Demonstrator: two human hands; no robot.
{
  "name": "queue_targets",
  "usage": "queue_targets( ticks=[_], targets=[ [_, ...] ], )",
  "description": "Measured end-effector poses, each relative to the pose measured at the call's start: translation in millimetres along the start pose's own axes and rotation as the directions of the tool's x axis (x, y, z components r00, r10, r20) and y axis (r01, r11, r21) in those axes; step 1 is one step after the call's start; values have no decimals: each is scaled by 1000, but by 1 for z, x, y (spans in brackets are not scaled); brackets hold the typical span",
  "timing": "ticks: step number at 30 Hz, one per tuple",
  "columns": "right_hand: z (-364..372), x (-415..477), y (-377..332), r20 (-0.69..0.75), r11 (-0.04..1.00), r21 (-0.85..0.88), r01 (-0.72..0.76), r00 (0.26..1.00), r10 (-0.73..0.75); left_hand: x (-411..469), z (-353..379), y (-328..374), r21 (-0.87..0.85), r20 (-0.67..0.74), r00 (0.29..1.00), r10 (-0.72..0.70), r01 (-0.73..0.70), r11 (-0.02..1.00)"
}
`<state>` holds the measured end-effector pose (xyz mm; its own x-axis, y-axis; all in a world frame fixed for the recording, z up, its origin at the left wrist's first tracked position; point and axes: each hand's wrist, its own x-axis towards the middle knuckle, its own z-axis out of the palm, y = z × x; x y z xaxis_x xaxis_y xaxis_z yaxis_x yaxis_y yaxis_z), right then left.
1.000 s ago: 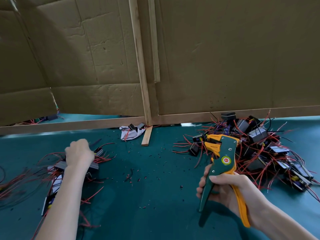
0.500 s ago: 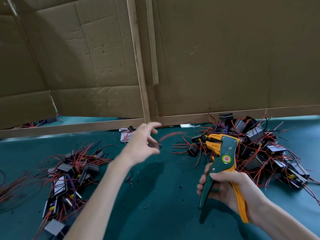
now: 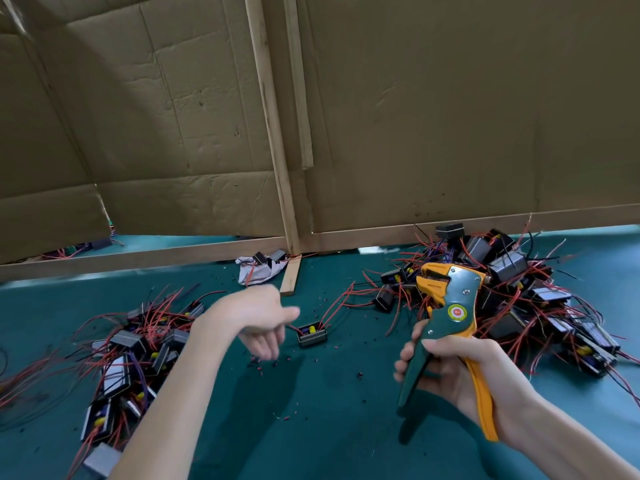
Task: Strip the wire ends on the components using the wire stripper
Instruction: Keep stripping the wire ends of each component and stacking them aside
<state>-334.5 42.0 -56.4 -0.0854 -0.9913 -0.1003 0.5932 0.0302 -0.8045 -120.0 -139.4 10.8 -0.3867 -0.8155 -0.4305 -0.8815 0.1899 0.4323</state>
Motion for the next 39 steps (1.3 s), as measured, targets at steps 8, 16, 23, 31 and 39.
queue_targets(
  ticks=[8, 16, 23, 31, 39],
  targets=[
    [6, -3, 0, -10, 1000, -17, 5, 1000, -5, 31, 38, -12, 73, -514, 858, 2, 42, 996],
    [8, -7, -4, -31, 999, -27, 32, 999, -33, 35, 43, -6, -607, -646, 754, 118, -602, 519],
    [9, -7, -4, 6, 996, -66, 63, 998, -63, 16, 44, 18, -411, -688, 624, 371, -756, 510],
    [8, -2, 0, 9, 987, -155, 41, 999, -40, 5, 55, 39, -359, -569, 593, 570, -803, 476],
    [10, -7, -5, -4, 993, -105, 48, 999, -49, 34, 101, 17, -243, -449, 705, 548, -687, 685]
  ],
)
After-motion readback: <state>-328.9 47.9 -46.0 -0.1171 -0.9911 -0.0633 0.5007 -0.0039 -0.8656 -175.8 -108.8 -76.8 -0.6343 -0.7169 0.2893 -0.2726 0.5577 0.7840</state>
